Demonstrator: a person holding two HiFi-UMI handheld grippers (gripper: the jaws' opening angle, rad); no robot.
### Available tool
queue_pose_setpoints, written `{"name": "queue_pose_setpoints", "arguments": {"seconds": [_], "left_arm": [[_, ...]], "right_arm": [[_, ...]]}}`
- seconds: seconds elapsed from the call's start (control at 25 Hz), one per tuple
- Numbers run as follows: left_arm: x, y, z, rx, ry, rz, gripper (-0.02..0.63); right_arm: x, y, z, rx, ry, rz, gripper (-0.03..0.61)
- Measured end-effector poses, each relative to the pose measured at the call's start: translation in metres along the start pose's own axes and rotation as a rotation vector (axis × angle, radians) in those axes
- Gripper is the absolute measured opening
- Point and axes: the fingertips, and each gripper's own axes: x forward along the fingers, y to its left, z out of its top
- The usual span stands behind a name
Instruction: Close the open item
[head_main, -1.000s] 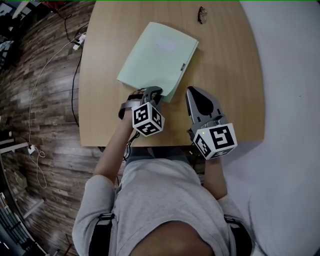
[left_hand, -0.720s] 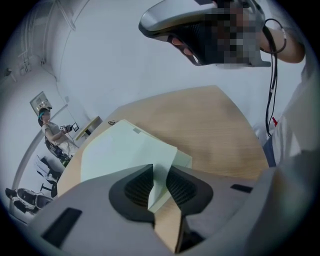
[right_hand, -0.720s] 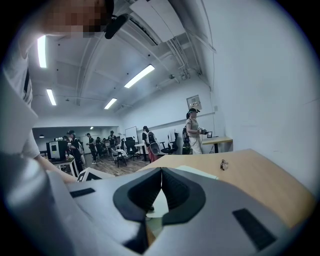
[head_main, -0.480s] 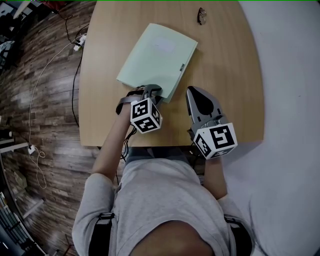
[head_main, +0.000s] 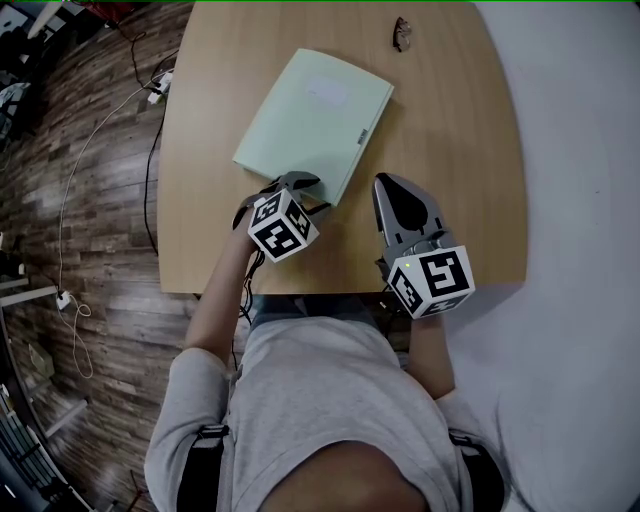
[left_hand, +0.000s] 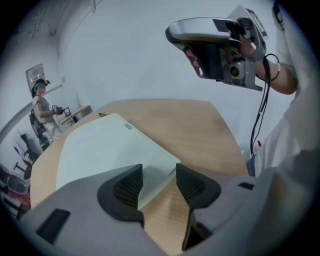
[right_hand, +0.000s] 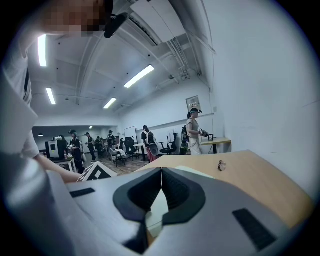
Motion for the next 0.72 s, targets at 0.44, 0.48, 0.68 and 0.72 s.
{"name": "queue_pose_setpoints", "arguments": {"seconds": [0.44,0.48,0.68,0.72], "left_arm": [[-0.007,0.035,-0.004,-0.452,-0.086,0.054,0.018],[-0.007,0.037,-0.003,-0.453,-0.072,0.065,0.017],[-0.004,0.041,-0.001,-0.36,-0.008,0.145,0.015],[-0.004,0.04,-0.001,-0.365,-0.024,0.144,0.015]], "right_arm": [[0.004,0.0,0.002,-0.007,0.003,0.013,0.009],[0.005,0.0,0.003,-0.006,0.004,0.013,0.009],[0.01,0.0,0.005,-0.003,0.004,0.014,0.009],[0.011,0.002,0.004,-0.004,0.003,0.015,0.009]]}}
